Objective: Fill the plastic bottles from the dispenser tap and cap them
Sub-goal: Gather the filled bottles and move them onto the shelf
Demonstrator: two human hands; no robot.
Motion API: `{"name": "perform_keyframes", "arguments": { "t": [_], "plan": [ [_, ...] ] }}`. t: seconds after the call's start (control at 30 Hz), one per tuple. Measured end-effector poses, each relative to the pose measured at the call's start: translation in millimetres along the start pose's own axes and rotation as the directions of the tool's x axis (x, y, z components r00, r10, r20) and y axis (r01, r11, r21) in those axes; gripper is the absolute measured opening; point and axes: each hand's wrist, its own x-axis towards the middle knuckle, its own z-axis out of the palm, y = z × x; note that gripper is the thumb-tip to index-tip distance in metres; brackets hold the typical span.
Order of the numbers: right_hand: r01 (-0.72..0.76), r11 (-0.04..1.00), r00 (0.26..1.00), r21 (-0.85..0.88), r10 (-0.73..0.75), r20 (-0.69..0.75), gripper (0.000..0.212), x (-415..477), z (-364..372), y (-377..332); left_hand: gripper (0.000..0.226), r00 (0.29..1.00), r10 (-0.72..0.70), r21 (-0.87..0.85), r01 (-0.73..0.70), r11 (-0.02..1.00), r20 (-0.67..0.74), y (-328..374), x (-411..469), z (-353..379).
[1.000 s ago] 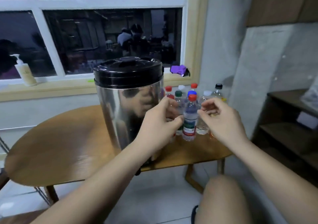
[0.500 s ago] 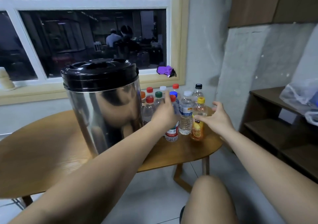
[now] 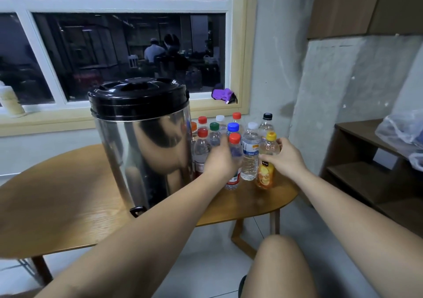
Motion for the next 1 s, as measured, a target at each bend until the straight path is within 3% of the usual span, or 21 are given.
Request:
{"name": "perform_keyframes", "arguments": {
  "t": [0.13,0.27,0.53,0.67,0.87,1.0],
  "plan": [
    [0.071,0.997,0.995,-0.027,-0.072,-0.069,0.079,-29,-6,-1,0.068,0.996,0.084,0.004,-0.084,0.996,-0.005,2,-22,-11],
    [0.178,0.984,0.982,0.012,-0.176,-0.074,0.065,-61,-28,-29,0.065,0.989,0.144,-0.055,-0.146,0.988,-0.035,14,-52,-36],
    [0.429,0.895,0.903,0.124,-0.424,-0.068,0.057,-131,-87,-132,0.063,0.965,0.22,-0.378,-0.26,0.889,-0.145,44,-138,-164],
    [0.516,0.814,0.838,0.266,-0.544,0.037,0.054,-163,-86,-192,0.053,0.973,0.153,-0.365,-0.208,0.907,-0.174,26,-174,-230],
    [0.566,0.72,0.705,0.402,-0.675,0.217,0.045,-200,-29,-270,0.067,0.96,0.009,-0.32,-0.102,0.942,-0.28,-40,-225,-309],
    [0.579,0.661,0.62,0.477,-0.737,0.269,0.068,-222,41,-318,0.062,0.918,-0.107,-0.292,-0.01,0.956,-0.382,-95,-261,-361]
  ]
}}
